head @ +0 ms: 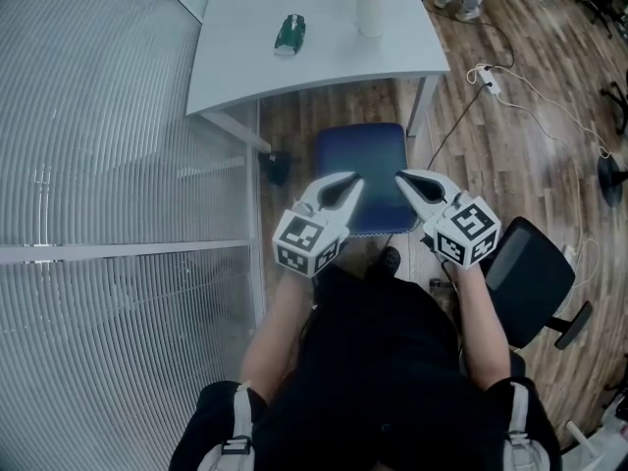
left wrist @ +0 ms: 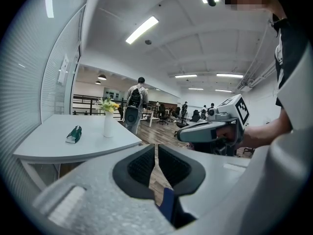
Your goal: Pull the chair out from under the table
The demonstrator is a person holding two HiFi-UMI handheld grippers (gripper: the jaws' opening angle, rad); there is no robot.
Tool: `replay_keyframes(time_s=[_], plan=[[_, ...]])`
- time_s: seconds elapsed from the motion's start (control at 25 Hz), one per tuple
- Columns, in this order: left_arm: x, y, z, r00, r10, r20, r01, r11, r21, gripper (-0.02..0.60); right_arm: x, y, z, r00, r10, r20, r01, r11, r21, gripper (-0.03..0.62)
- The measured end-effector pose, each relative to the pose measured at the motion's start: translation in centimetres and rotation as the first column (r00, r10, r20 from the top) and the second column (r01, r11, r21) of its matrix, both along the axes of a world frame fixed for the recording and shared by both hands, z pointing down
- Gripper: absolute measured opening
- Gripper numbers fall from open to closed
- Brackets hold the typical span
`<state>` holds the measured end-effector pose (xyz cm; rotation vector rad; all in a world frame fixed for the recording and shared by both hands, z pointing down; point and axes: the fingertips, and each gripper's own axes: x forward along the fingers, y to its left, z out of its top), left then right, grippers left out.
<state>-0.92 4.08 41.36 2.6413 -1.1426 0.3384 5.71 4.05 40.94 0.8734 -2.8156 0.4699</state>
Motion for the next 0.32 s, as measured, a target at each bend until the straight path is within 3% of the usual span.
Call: replay_keyframes(time_s=[0.32], plan=[[-0.3, 0.08, -0.19, 1.0, -0.005, -0.022, 0.005, 1.0, -0.009, 0.029, -0.38, 0.27, 0.14, 1.0, -0.015, -0.022, 0.015, 1.0, 0.014, -0.002]])
